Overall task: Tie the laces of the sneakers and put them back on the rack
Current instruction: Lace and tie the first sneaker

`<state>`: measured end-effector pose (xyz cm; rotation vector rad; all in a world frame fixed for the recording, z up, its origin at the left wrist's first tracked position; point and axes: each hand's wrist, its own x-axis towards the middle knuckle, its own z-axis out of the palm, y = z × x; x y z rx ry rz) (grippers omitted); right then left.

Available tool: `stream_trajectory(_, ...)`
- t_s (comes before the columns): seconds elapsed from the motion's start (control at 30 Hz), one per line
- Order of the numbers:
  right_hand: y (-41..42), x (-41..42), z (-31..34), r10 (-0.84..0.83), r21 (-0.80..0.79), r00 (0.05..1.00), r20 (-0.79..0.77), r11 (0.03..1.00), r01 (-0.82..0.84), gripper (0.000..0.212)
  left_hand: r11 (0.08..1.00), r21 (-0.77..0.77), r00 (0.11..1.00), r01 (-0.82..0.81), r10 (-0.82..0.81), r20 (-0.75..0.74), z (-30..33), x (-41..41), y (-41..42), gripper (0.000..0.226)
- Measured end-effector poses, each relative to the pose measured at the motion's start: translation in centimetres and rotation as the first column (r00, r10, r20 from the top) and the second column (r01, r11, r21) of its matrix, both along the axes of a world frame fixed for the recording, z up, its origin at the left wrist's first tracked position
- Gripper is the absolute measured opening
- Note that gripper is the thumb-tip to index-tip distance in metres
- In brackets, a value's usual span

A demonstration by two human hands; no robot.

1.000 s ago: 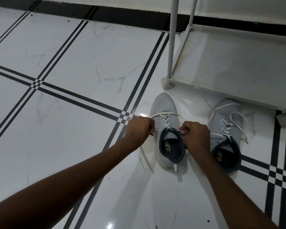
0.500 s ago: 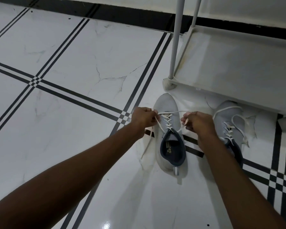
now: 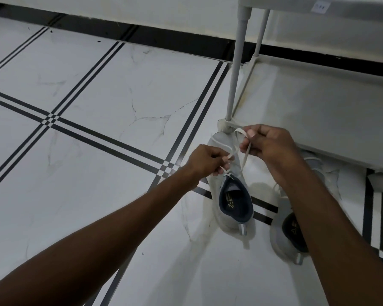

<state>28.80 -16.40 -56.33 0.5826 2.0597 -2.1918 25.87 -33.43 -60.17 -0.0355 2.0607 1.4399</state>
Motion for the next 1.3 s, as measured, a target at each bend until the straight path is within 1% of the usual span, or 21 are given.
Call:
stream_trajectory(0.1, -0.3, -0.9, 0.2, 0.05, -0.071, 0.997, -0.051, 0.996, -0.053, 0.021, 0.979, 0.024, 0.979, 0.203, -0.203, -0.019, 0.2, 0.0, 0.9, 0.021)
stream_trajectory(0.17, -0.3, -1.7, 0.1, 0.066, -0.07, 0.995, -0.072, 0.995, -0.071, 0.023, 0.963, 0.061, 0.964, 0.264, -0.264, -0.017, 0.8, 0.0, 1.1, 0.017)
stream_trajectory(0.27, 0.1, -2.5, -0.4, 0.091, -0.086, 0.995, -0.051, 0.992, -0.095, 0.025, 0.965, 0.062, 0.967, 0.255, -0.255, -0.007, 2.0, -0.3, 0.7, 0.027)
stream_trajectory(0.33, 0.1, -2.5, -1.2, 0.13, -0.04, 0.991, 0.018, 0.991, -0.129, 0.026, 0.969, 0.065, 0.971, 0.238, -0.238, -0.001, 2.7, -1.1, -0.1, 0.034)
stream_trajectory(0.4, -0.2, -2.1, -2.3, 0.175, 0.019, 0.979, 0.108, 0.984, -0.178, 0.025, 0.967, 0.068, 0.969, 0.247, -0.248, 0.011, 3.4, -2.0, -1.1, 0.034)
stream_trajectory(0.47, -0.7, -1.5, -3.4, 0.229, 0.052, 0.961, 0.155, 0.97, -0.239, 0.021, 0.958, -0.01, 0.958, 0.285, -0.286, -0.018, 3.9, -2.7, -2.0, 0.029)
stream_trajectory(0.53, -1.1, -1.1, -4.3, 0.294, 0.085, 0.942, 0.159, 0.947, -0.31, 0.016, 0.914, -0.229, 0.907, 0.335, -0.379, -0.186, 3.6, -3.1, -2.7, 0.022)
stream_trajectory(0.6, -1.3, -1.0, -4.8, 0.332, 0.068, 0.932, 0.144, 0.937, -0.344, 0.014, 0.85, -0.441, 0.753, 0.289, -0.486, -0.443, 2.8, -3.1, -2.9, 0.013)
stream_trajectory(0.63, -1.2, -1.0, -5.0, 0.337, 0.048, 0.931, 0.141, 0.937, -0.346, 0.014, 0.837, -0.491, 0.671, 0.242, -0.511, -0.538, 2.3, -2.7, -2.8, 0.01)
stream_trajectory(0.67, -1.2, -1.0, -5.0, 0.344, 0.032, 0.928, 0.142, 0.936, -0.351, 0.014, 0.833, -0.522, 0.617, 0.185, -0.512, -0.598, 1.9, -2.2, -2.5, 0.011)
stream_trajectory(0.73, -0.9, -0.9, -5.1, 0.387, -0.012, 0.91, 0.151, 0.921, -0.389, 0.016, 0.84, -0.538, 0.562, 0.067, -0.478, -0.676, 1.2, -1.1, -1.5, 0.015)
stream_trajectory(0.77, -0.8, -0.8, -5.1, 0.411, -0.04, 0.898, 0.154, 0.911, -0.41, 0.017, 0.852, -0.523, 0.557, 0.023, -0.446, -0.701, 0.9, -0.7, -1.1, 0.015)
stream_trajectory(0.8, -0.7, -0.7, -5.2, 0.431, -0.07, 0.889, 0.154, 0.902, -0.426, 0.017, 0.877, -0.481, 0.587, 0.002, -0.391, -0.709, 0.9, -0.3, -0.8, 0.014)
stream_trajectory(0.9, -0.7, -0.5, -5.4, 0.436, -0.154, 0.885, 0.165, 0.898, -0.413, 0.017, 0.971, -0.236, 0.78, -0.033, -0.122, -0.614, 0.7, 0.1, -0.4, 0.015)
stream_trajectory(0.97, -0.5, -0.3, -5.4, 0.389, -0.133, 0.903, 0.185, 0.92, -0.369, 0.016, 0.985, -0.162, 0.837, -0.067, -0.033, -0.546, 0.7, 0.0, -0.3, 0.014)
stream_trajectory(1.03, 0.2, -0.2, -5.5, 0.27, -0.063, 0.943, 0.195, 0.963, -0.263, 0.012, 0.99, -0.09, 0.892, -0.104, 0.053, -0.449, 0.8, 0.0, -0.6, 0.011)
stream_trajectory(1.1, 1.5, -0.1, -5.5, 0.075, 0.124, 0.976, 0.204, 0.987, -0.102, 0.018, 0.974, -0.022, 0.94, -0.227, 0.214, -0.265, 0.3, -0.4, -1.6, 0.008)
stream_trajectory(1.13, 2.3, 0.1, -5.5, -0.033, 0.32, 0.98, 0.195, 0.947, -0.032, 0.021, 0.953, -0.035, 0.944, -0.302, 0.294, -0.149, -0.3, -0.6, -2.4, 0.009)
stream_trajectory(1.2, 3.9, 0.8, -5.6, -0.23, 0.699, 0.966, 0.118, 0.71, 0.084, 0.018, 0.913, -0.148, 0.915, -0.38, 0.394, 0.083, -1.7, -0.8, -3.8, 0.018)
stream_trajectory(1.23, 4.2, 1.3, -5.6, -0.293, 0.791, 0.952, 0.092, 0.602, 0.109, 0.017, 0.899, -0.22, 0.891, -0.378, 0.418, 0.176, -2.2, -0.7, -4.3, 0.019)
stream_trajectory(1.3, 4.0, 2.1, -5.7, -0.328, 0.856, 0.937, 0.122, 0.512, 0.068, 0.016, 0.879, -0.323, 0.855, -0.352, 0.442, 0.27, -2.9, -0.7, -5.2, 0.014)
